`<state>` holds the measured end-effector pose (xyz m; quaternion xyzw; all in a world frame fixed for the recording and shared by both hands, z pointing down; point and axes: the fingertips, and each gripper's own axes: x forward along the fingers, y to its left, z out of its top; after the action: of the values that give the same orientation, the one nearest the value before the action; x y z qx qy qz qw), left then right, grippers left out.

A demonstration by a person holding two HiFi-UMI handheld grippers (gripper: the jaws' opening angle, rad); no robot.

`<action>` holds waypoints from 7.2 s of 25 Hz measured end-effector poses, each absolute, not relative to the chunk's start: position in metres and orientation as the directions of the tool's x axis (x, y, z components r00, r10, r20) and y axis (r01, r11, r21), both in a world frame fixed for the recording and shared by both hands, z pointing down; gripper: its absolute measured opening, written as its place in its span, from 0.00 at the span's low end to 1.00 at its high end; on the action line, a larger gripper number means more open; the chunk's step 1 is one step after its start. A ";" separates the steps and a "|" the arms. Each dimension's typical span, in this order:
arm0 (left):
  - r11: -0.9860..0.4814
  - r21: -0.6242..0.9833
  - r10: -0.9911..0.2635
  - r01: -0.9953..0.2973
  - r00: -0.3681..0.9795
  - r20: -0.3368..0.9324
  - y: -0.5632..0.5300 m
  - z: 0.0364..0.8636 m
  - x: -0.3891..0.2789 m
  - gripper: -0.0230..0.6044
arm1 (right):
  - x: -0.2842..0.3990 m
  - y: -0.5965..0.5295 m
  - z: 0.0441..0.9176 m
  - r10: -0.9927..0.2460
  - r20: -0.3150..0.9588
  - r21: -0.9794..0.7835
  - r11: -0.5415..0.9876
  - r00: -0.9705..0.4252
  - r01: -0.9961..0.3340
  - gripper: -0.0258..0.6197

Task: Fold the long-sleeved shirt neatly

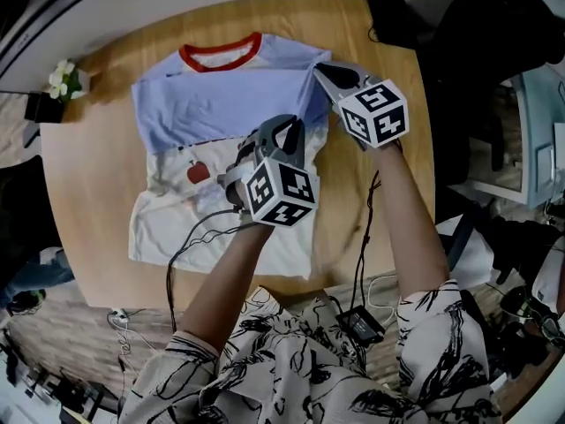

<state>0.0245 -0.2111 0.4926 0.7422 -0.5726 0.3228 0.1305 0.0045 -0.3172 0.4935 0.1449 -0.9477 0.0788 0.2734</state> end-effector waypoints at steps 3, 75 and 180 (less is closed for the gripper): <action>-0.350 -0.176 -0.724 -0.920 0.147 0.674 -0.221 0.519 0.042 0.08 | 0.015 -0.325 0.524 -0.221 0.579 -0.098 0.937 -0.785 -0.336 0.08; 0.085 -0.108 -0.682 -0.991 -0.136 0.718 0.283 0.517 -0.221 0.54 | 0.205 0.099 0.581 -0.528 0.684 -0.266 0.462 -0.503 -0.846 0.07; 0.210 0.023 -0.797 -0.977 -0.158 0.583 -0.166 0.542 -0.404 0.07 | 0.021 -0.415 0.543 -0.528 0.615 -0.080 0.697 -0.586 -0.712 0.07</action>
<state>-0.4041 -0.1661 0.5421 0.6008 -0.7384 0.1838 0.2450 0.0210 -0.4148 0.5428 0.3540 -0.8757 0.1615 0.2859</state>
